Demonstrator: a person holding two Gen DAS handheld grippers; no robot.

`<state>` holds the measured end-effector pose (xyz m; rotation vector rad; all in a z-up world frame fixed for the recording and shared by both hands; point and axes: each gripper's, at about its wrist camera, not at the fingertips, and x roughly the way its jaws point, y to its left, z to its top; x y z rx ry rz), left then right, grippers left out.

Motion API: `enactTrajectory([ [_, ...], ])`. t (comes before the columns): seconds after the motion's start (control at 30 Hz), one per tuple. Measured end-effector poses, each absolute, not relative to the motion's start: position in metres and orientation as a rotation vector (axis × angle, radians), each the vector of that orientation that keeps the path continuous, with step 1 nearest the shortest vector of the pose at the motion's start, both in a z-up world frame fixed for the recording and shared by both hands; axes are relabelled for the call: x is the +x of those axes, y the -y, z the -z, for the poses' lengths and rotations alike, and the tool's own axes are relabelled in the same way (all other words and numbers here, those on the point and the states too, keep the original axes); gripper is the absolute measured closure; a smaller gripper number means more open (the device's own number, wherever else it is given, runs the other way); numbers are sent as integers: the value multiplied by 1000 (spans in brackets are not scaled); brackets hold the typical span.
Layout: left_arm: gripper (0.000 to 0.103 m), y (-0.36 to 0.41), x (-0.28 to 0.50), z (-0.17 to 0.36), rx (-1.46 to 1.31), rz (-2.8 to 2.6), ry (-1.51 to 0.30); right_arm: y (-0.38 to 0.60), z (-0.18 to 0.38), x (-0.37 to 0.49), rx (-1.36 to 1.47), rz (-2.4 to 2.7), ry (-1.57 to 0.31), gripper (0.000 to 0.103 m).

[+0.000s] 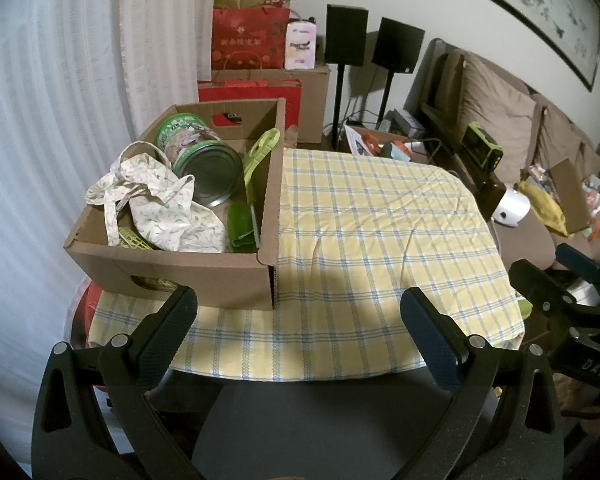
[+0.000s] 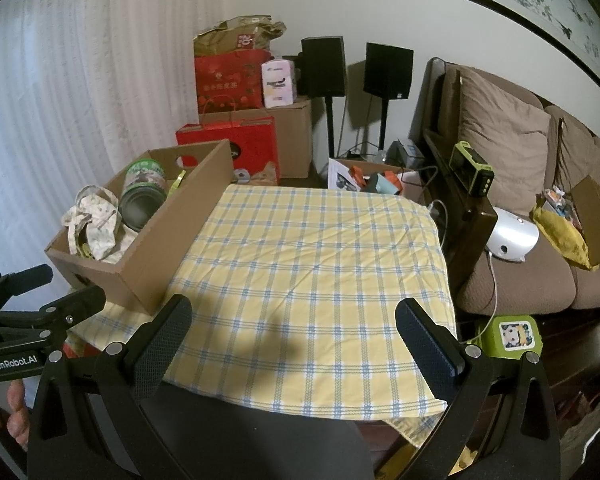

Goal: Organize objects

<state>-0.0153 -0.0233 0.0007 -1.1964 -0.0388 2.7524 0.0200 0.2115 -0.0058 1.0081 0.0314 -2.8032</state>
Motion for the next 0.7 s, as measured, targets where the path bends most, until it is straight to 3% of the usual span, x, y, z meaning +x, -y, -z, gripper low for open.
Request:
enactTrajectory([
  [0.7,1,21,-14,-2,-1202,-2750,40,-213,7,19,1010,2801,-32,0],
])
